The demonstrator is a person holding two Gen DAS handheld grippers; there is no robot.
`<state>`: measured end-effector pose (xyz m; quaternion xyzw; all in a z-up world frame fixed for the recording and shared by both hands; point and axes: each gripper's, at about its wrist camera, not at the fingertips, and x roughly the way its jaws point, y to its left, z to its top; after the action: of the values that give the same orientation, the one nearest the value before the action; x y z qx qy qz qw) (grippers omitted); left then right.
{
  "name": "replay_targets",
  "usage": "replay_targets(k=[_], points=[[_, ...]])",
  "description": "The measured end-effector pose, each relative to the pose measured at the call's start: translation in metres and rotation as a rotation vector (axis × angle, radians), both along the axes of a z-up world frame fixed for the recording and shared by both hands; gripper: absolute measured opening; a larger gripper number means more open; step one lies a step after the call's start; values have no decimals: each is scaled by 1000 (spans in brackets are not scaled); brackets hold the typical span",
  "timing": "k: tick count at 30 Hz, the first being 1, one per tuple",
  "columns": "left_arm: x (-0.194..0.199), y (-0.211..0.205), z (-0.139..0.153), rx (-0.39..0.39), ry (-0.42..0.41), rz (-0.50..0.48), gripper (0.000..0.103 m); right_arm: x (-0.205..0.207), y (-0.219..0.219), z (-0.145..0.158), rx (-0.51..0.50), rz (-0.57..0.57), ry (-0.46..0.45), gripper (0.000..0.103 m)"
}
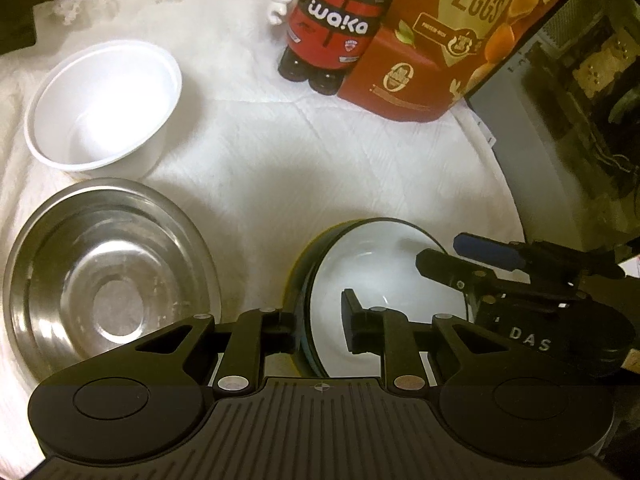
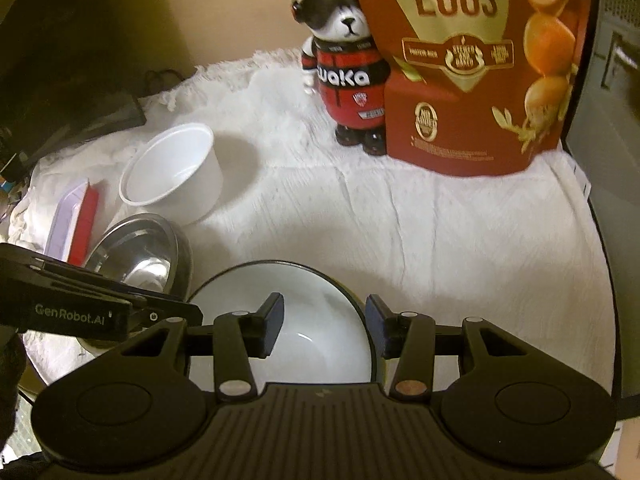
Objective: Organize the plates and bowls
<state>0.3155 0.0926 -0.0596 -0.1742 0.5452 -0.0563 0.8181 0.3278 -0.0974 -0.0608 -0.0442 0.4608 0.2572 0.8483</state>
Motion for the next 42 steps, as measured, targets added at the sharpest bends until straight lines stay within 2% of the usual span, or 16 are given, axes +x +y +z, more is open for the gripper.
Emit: replay_targets(k=[4,7,12,15,16,24,29,35,39,42], points=[[-6,1,10,-14,-63,2,21,-2,-1,-6,-27,-18,-14,46],[-6,0,14,-16,-80,-11,21,-1,-5,-11,-46,-41,-15,46],[-4,-2,2,-43,-39,-27,21,-1,-13,-16,-29,-68,20,45],[-1,-5,-8,-81,-9,-45,21,-1,-15,-18,22,-56,96,46],[0,-6,-10,-92,-1,-51,21,-2,-15,-19,35,-53,110,49],[2,-11,-19,-102,17,-70,21,-1,-15,-18,64,-81,109,49],[3,-5,-12,-102,-14,-57,21,-2,-12,-17,13,-91,55,49],[2,21,2,-122,-61,-4,21,4,-15,-10,-29,-116,3,49],[-1,54,18,-128,-137,87,22,3,-10,15,-35,-107,-119,50],[-3,83,34,-87,-213,171,22,7,3,39,-35,-80,-220,55]])
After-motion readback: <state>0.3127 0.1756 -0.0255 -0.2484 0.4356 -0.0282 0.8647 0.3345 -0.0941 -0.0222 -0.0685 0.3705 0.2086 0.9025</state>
